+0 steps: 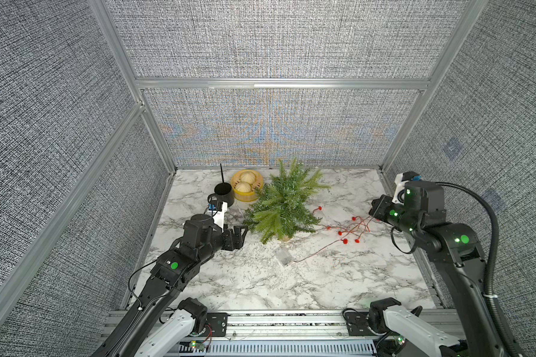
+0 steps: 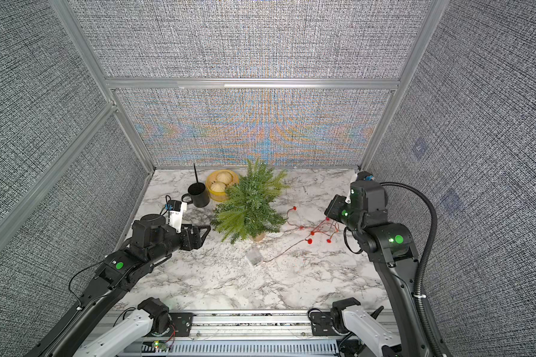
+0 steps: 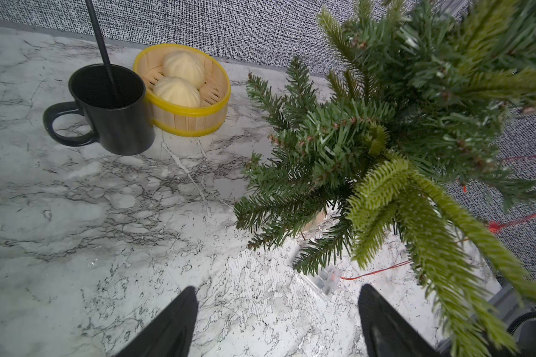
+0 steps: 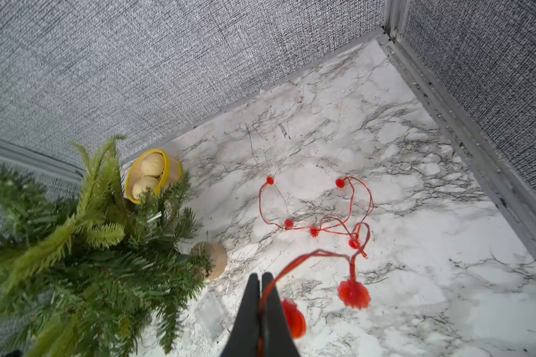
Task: Remove string lights from the small christmas tree
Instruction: Remove the light string from the Christmas tree.
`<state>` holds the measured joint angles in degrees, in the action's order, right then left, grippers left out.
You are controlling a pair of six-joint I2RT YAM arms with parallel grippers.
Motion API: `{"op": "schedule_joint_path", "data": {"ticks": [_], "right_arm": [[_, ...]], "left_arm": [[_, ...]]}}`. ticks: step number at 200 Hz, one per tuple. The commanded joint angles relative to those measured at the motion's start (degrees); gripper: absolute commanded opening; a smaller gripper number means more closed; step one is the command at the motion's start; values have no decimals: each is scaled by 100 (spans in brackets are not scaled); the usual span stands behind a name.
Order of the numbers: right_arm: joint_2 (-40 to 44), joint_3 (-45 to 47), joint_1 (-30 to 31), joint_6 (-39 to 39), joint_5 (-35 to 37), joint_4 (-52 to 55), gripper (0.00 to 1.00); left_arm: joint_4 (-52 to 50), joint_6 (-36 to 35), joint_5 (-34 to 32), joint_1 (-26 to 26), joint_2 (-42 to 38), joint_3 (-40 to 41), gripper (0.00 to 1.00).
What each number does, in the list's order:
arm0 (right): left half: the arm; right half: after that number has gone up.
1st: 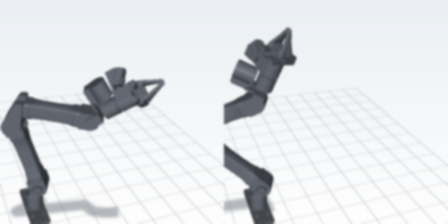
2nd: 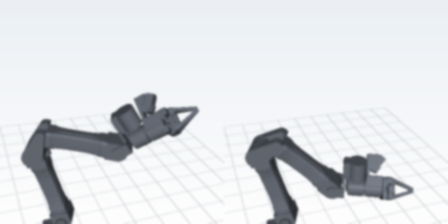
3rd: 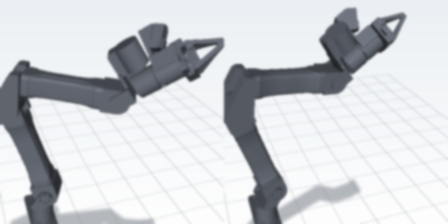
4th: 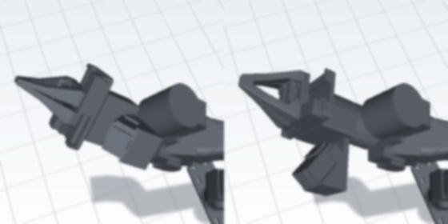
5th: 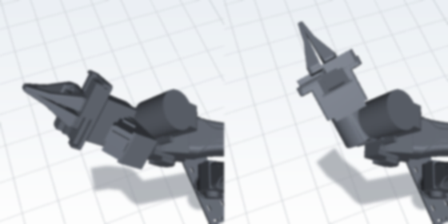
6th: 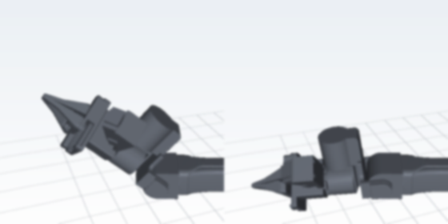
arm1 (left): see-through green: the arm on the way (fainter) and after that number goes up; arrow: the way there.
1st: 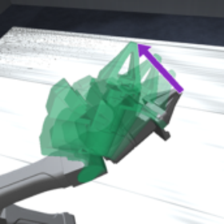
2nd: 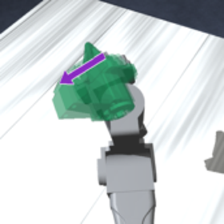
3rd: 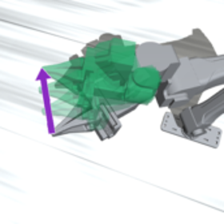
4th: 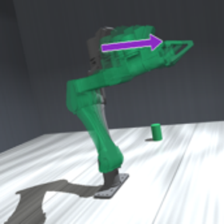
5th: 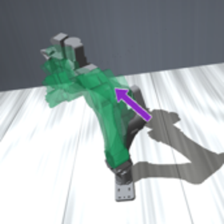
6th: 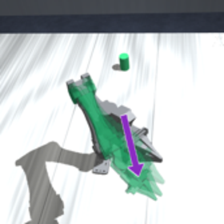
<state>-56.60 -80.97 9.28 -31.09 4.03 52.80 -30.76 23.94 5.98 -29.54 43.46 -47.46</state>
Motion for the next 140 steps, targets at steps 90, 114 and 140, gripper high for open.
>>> {"op": "schedule_joint_path", "data": {"ticks": [90,114,140], "right_arm": [[-1531,-608,-1419,61,-1144,-1115,0],[-1848,-587,-1505,97,-1149,-1252,0],[-2198,-409,-1488,167,-1178,-1539,0]], "left_arm": [[222,-287,-424,12,465,-150,83],[259,-291,-630,10,504,-145,83],[255,-379,-690,56,682,-207,83]]}}
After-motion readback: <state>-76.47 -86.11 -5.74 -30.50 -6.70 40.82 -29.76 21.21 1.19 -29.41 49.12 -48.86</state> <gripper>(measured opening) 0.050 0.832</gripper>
